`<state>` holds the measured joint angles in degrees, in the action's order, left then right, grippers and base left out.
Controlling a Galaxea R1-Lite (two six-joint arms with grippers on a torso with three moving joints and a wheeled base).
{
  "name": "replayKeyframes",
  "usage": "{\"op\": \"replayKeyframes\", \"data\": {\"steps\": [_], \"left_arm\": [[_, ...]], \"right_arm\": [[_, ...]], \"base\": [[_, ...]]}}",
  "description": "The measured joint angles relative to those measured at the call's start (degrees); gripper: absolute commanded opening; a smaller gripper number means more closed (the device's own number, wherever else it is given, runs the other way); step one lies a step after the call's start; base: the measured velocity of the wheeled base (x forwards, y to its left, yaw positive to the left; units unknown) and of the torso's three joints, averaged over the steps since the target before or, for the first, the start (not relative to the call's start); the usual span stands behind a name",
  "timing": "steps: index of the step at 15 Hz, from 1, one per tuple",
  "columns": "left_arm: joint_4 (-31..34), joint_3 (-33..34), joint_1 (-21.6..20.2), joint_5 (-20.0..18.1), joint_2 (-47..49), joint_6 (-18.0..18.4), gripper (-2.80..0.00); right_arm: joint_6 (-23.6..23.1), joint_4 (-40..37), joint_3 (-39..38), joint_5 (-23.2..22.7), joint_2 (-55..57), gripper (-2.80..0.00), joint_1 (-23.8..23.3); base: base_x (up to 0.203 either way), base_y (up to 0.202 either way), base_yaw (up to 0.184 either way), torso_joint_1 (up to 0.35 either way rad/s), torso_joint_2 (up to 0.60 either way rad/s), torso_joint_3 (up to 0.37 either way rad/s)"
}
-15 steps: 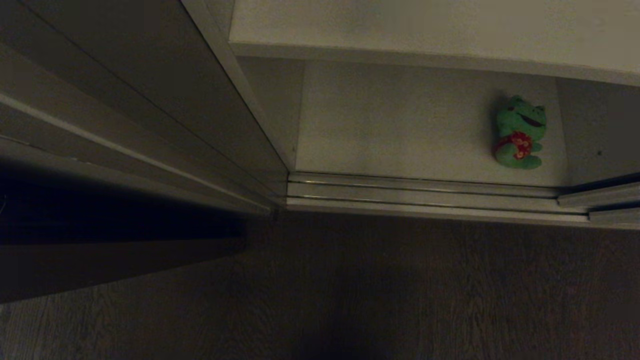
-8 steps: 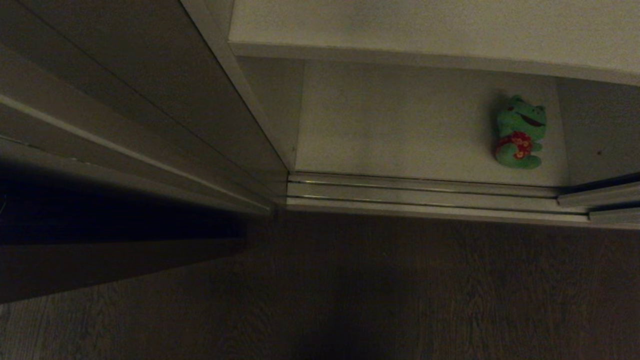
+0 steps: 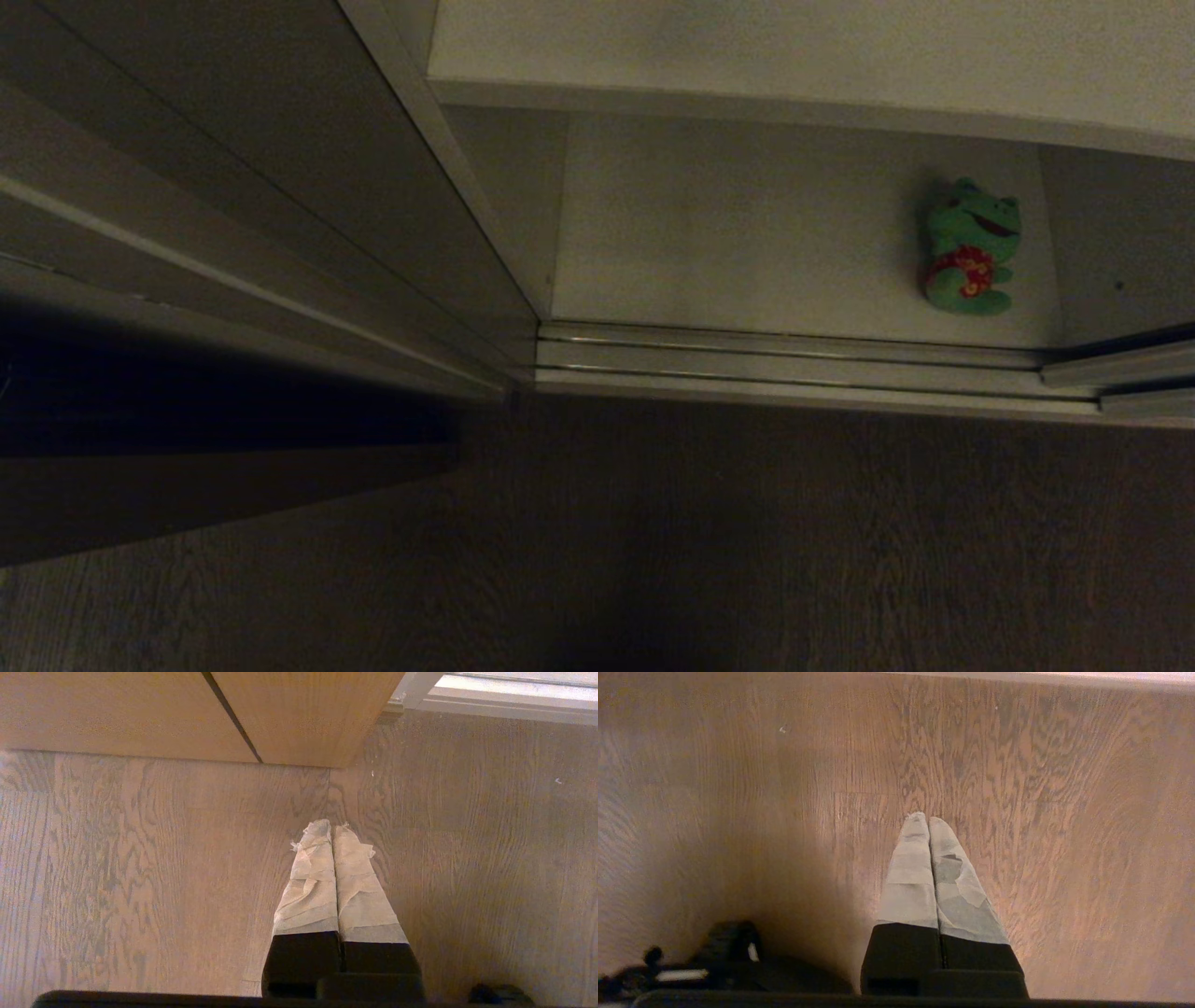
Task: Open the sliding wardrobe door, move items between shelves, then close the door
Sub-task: Place the green doll on the higher shelf
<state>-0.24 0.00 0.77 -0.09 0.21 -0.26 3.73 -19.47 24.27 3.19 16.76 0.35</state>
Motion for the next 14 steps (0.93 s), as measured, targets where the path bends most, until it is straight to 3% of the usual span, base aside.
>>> {"op": "replayKeyframes", "data": {"steps": [3,5,10,12,14], "left_arm": [[0.0,0.0,0.0,0.0,0.0,0.0,-2.80],[0.0,0.0,0.0,0.0,0.0,0.0,-2.80],[0.0,0.0,0.0,0.0,0.0,0.0,-2.80],[0.0,0.0,0.0,0.0,0.0,0.0,-2.80],[0.0,0.0,0.0,0.0,0.0,0.0,-2.80]], "right_arm": [[5.1,7.0,1.8,1.2,11.4,-2.80,0.7],[8.5,10.1,2.1,5.4,16.1,-2.80,4.4],[12.6,10.9,-0.5,9.0,19.2,-2.80,8.0],[13.0,11.0,-0.5,8.2,21.8,-2.80,6.6],[11.8,11.2,-0.5,4.3,25.7,-2.80,1.9]], "base": [[0.000,0.000,0.000,0.000,0.00,0.000],[0.000,0.000,0.000,0.000,0.00,0.000],[0.000,0.000,0.000,0.000,0.00,0.000],[0.000,0.000,0.000,0.000,0.00,0.000],[0.000,0.000,0.000,0.000,0.00,0.000]]}}
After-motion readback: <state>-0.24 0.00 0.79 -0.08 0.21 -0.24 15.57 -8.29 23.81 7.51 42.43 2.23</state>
